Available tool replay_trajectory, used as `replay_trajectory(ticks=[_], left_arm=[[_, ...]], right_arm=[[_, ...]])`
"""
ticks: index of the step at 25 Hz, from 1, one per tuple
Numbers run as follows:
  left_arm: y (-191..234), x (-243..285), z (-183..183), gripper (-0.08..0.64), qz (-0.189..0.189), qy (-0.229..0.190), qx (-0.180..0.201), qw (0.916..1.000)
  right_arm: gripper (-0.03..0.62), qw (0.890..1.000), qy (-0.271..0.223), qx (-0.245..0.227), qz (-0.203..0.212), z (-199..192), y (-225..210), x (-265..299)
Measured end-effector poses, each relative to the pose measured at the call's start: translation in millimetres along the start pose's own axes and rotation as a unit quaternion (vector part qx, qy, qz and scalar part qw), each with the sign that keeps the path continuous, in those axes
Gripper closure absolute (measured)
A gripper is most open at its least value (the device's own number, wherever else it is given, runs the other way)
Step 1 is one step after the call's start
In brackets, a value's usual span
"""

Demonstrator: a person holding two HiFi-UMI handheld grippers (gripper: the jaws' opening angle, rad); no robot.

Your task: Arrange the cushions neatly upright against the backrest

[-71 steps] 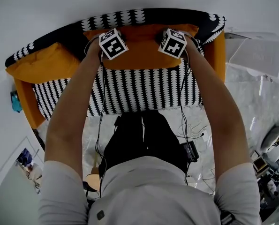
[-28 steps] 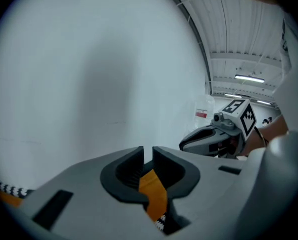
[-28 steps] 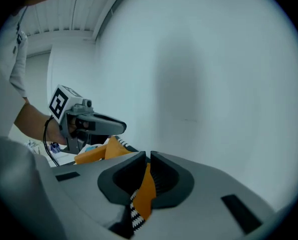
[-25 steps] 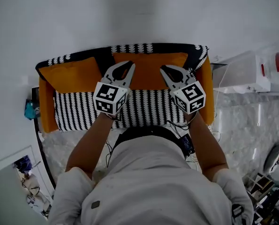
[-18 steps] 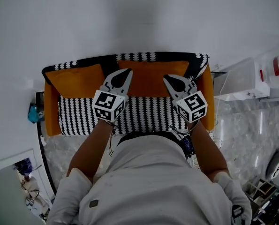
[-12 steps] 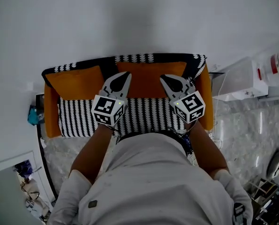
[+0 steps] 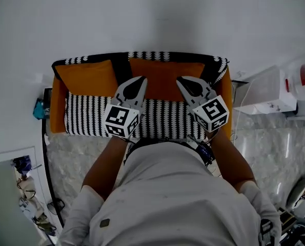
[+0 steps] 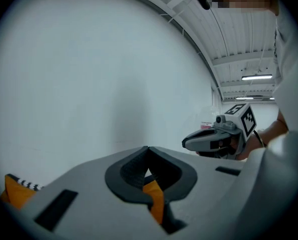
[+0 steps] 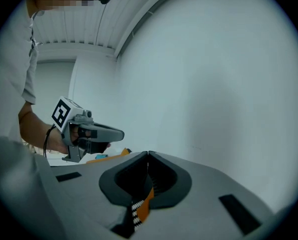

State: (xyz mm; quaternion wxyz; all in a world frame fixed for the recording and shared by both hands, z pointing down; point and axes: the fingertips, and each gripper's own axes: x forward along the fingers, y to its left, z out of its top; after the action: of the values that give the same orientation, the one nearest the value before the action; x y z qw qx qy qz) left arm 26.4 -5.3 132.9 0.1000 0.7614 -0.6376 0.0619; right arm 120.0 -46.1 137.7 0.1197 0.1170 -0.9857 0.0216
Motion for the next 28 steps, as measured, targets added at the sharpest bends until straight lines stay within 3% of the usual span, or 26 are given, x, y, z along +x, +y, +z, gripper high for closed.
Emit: replay_trajectory(ticks=[12,20,28], left_arm=[[-109.5,-58.7,1.9,0.551,0.038,-0.033,-0.021,0.9985],[-133.7,-103.4,-3.2,0.551,0.031,-0.04,-0.012,0.9986],[-150.3,-172.4,-15.9,0.551,0.014,-0.036,0.004,0.9993]], right_arm=[[0.566,0.999,-0.004,-0.012,0.049,-26.1,34.2,-99.8],[0.566,0.999,-0.006,-0.025,0.043,-30.5,70.7,-125.3],[0.566,0.999,-0.02,-0.031,0.026,-20.8,135.7,-138.3]])
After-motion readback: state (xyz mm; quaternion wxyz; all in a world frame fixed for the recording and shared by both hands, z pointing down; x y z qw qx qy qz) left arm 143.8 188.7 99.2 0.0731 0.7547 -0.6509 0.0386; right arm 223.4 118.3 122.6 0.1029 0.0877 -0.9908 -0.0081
